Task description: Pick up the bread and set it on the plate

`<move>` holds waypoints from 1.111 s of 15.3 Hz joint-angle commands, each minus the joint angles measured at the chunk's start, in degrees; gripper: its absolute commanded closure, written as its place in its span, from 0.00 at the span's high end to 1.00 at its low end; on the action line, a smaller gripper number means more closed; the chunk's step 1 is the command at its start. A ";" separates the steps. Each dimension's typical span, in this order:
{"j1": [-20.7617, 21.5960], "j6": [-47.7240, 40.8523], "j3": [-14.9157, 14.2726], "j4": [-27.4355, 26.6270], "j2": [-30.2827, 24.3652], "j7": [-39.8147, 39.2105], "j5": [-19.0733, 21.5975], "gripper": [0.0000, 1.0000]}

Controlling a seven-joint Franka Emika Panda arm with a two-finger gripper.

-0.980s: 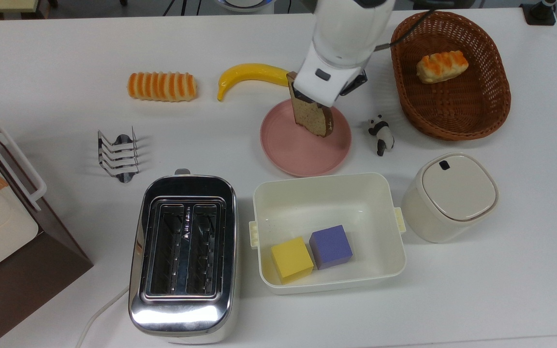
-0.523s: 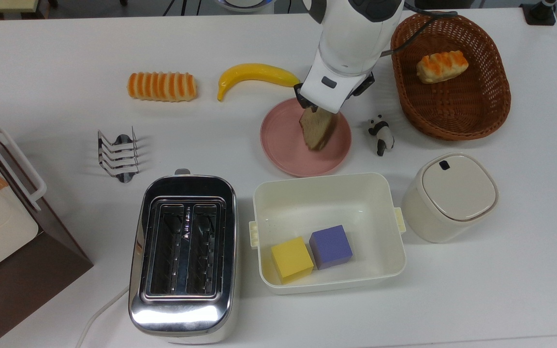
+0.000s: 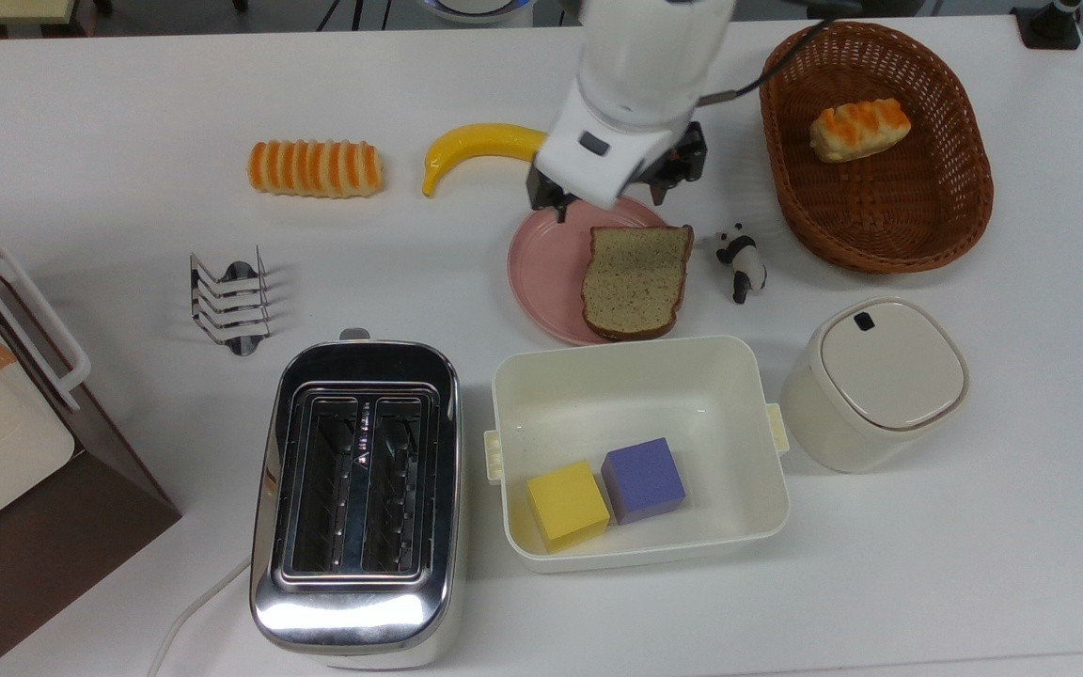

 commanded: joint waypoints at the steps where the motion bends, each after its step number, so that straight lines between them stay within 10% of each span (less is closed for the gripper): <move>1: -3.46 0.04 -0.40 -0.92 -5.79 -1.05 0.01 1.00; 17: -21.05 -0.49 -0.40 -1.01 -10.20 -5.36 -5.17 1.00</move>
